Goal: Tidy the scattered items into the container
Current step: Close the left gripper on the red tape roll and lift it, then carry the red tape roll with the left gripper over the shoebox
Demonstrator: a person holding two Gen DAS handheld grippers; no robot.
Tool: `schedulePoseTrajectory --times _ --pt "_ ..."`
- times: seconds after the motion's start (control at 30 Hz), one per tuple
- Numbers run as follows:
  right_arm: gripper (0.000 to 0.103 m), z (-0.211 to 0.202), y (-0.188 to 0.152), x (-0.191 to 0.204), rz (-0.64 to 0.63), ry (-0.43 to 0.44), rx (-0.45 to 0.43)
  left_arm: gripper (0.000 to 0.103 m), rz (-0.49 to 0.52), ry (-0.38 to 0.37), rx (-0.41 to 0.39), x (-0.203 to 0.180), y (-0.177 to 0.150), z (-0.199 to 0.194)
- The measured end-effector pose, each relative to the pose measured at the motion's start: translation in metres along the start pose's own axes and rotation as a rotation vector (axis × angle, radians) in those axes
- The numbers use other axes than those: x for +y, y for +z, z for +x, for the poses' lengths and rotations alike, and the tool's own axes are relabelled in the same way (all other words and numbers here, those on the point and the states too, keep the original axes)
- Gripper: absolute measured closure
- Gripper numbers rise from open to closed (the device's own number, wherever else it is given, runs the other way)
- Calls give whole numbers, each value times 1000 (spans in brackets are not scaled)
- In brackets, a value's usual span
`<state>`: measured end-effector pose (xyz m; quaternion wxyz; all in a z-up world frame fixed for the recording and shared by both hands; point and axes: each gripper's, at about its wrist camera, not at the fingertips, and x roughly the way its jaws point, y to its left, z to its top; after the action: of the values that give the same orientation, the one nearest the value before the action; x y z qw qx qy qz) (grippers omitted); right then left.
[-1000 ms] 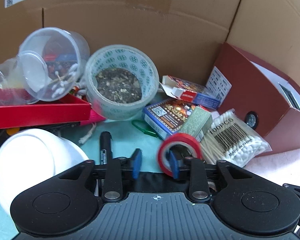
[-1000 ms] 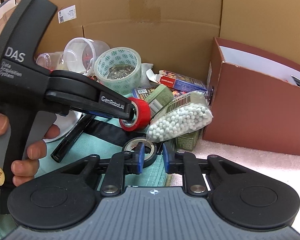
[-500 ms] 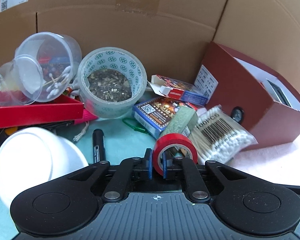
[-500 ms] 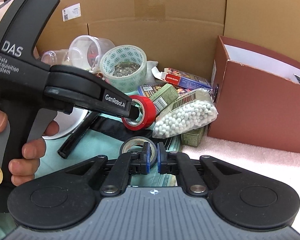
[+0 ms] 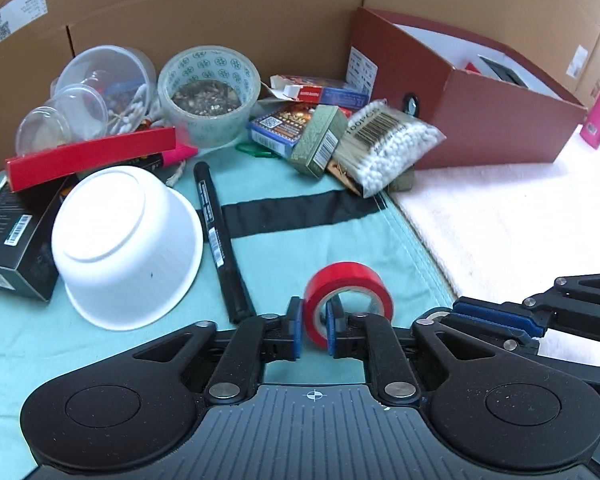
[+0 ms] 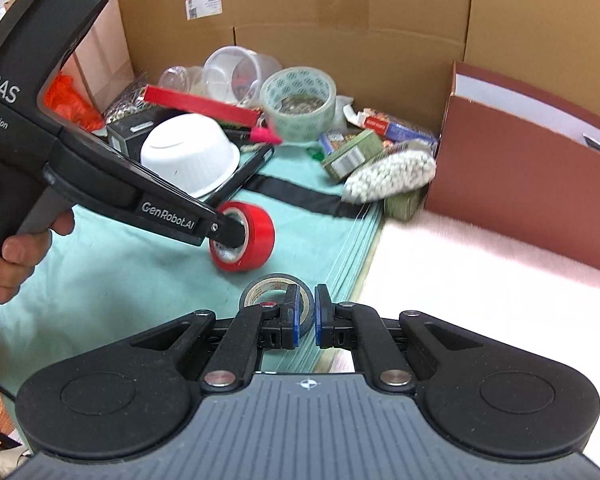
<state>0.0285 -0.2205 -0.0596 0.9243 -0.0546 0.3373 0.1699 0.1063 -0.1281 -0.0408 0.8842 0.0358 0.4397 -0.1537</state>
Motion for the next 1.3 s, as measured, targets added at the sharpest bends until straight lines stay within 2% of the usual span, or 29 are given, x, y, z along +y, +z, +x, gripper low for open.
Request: schedulePoseTrajectory --times 0.03,0.3,0.4,0.8,0.83,0.87,0.97,1.0,1.07,1.13,1.3 --pt "95 1 -1 0 8 -1 1 70 -3 -4 1 0 0 0" --pt "94 -1 -4 -1 35 -6 -11 66 -28 -5 4 -1 6 7" --pt "94 -4 -3 -2 36 -2 -21 57 -26 -10 -28 0 7 0" --pt "91 1 -5 -1 36 4 -5 60 -6 -6 -7 -2 8 17" --pt "90 2 -5 0 33 3 -3 78 8 0 -12 -4 8 17" --pt "90 3 -6 1 30 0 -2 86 22 4 -16 -6 7 17" --pt "90 3 -6 1 31 -1 -3 86 31 -4 -20 -7 5 17" --pt "90 3 -6 0 34 1 -3 79 31 -5 -22 -7 5 17" --pt "92 3 -7 0 36 4 -3 84 31 -4 -25 -7 4 16" --pt "92 2 -7 -1 43 8 -6 96 30 -1 -22 -8 4 14" --pt "93 -8 -4 -6 55 3 -39 97 -2 -35 -26 -9 5 4"
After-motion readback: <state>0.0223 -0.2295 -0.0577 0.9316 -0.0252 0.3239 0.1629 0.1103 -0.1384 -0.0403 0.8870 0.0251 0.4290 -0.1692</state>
